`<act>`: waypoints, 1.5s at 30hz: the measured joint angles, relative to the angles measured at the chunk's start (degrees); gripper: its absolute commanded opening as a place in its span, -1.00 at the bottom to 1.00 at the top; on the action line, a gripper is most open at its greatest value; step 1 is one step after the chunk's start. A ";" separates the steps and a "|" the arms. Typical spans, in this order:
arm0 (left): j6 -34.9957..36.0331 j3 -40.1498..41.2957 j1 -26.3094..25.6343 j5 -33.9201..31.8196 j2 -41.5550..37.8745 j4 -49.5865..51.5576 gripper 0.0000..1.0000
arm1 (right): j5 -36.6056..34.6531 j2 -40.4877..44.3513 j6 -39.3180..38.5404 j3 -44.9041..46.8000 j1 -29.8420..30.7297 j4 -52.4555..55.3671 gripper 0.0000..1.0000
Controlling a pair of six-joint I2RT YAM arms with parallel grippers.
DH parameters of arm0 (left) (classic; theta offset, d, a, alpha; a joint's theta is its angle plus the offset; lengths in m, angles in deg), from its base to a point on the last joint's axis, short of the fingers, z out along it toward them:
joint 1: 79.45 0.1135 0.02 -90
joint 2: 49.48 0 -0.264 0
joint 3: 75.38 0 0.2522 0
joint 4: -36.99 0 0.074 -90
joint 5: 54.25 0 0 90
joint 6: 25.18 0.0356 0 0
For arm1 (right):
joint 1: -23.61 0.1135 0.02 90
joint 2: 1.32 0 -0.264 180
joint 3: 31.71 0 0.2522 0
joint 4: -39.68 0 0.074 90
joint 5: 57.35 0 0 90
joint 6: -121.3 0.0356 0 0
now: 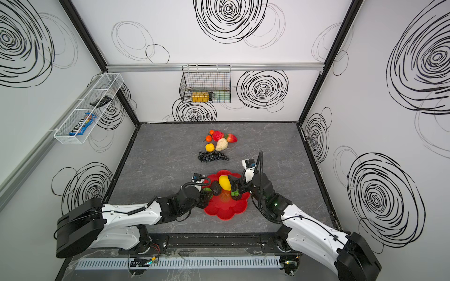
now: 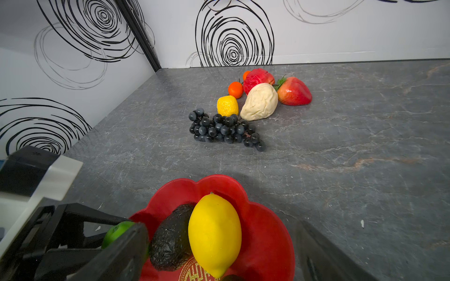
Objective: Arrange fruit in a fruit bowl
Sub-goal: Place the fruit in the fruit bowl, then pick up the fruit from the top-center of the table.
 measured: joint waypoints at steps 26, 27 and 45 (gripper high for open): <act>0.24 0.85 1.99 -1.44 -12.28 1.40 0.30 | 0.76 -3.39 0.70 -2.69 -1.92 1.77 0.98; 0.26 1.09 2.64 -1.33 -13.62 1.18 0.30 | 0.96 -3.80 0.98 -3.32 -2.49 2.08 0.98; 7.96 15.45 20.81 2.47 -35.95 -2.64 0.59 | 15.54 -33.86 13.09 -25.55 -19.32 6.47 0.99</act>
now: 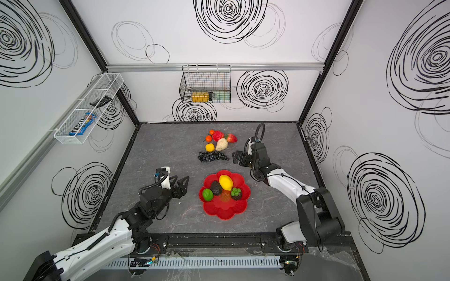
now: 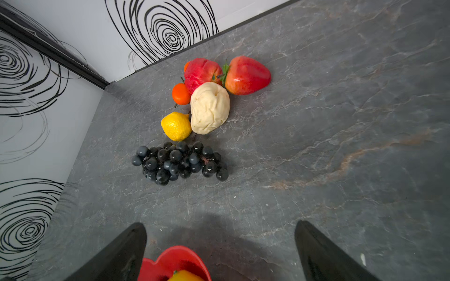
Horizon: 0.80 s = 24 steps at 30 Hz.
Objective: Arrange fruit in a fruit bowl
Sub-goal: Pick up the fruit from the top-center of the table.
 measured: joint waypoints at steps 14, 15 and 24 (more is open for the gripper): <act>1.07 2.03 6.62 7.32 -0.20 -2.93 0.84 | 6.27 -27.67 3.72 -23.80 -2.38 2.97 0.95; 1.09 2.03 6.69 7.50 -0.20 -2.99 0.85 | 6.58 -29.09 3.96 -25.24 -2.32 3.15 0.95; 1.01 2.03 7.06 8.55 0.74 -3.43 0.85 | 7.17 -39.12 7.52 -35.52 -0.17 4.37 0.95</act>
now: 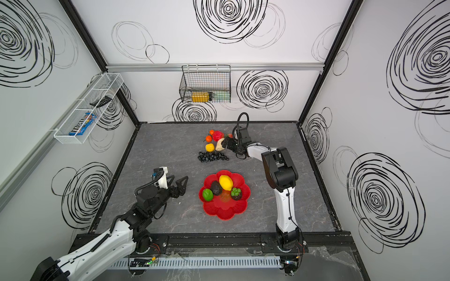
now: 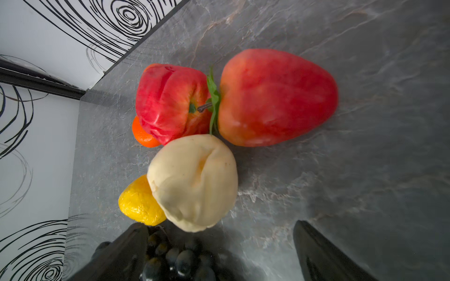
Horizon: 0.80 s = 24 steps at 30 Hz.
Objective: Arrange fruit in a fruit bowl
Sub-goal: Pick up the fruit from the top-center of the table.
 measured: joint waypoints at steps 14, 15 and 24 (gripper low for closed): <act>-0.17 0.00 0.09 0.70 1.79 -0.35 0.87 | -2.01 -6.14 2.23 -8.76 2.54 3.87 0.78; -0.17 0.00 0.09 0.72 1.79 -0.35 0.86 | -2.25 -6.45 2.38 -8.96 2.56 4.00 0.77; -0.17 0.00 0.09 1.25 1.79 -0.39 0.87 | -3.72 -7.69 3.52 -10.80 2.58 4.44 0.63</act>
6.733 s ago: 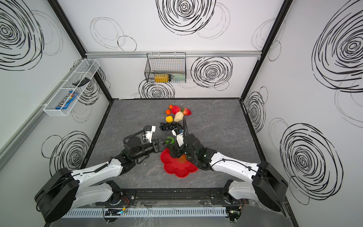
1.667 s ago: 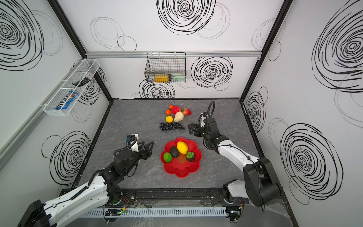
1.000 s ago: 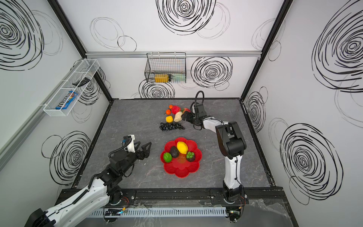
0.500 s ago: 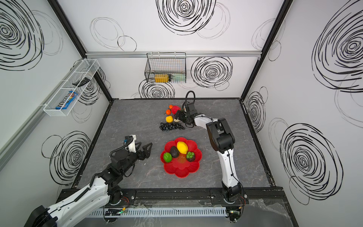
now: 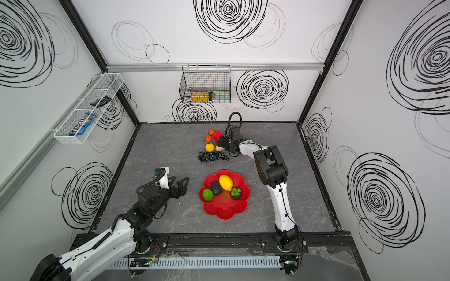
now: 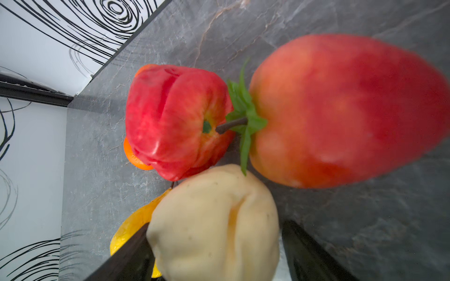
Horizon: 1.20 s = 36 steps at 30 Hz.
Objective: Arrange fruit in a fruit bowl
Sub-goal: Pick up the fruit from the top-center of the table.
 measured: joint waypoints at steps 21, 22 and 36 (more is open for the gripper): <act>0.00 0.00 0.07 0.11 0.00 0.00 0.87 | -4.74 9.20 -4.72 13.03 0.11 -3.72 0.41; 0.00 0.00 0.07 0.13 0.02 0.00 0.87 | -5.01 10.36 -5.27 14.05 0.11 -3.74 0.41; -0.50 0.00 0.59 1.42 2.01 -1.46 0.86 | -10.75 30.73 -14.47 27.78 0.76 -7.19 0.39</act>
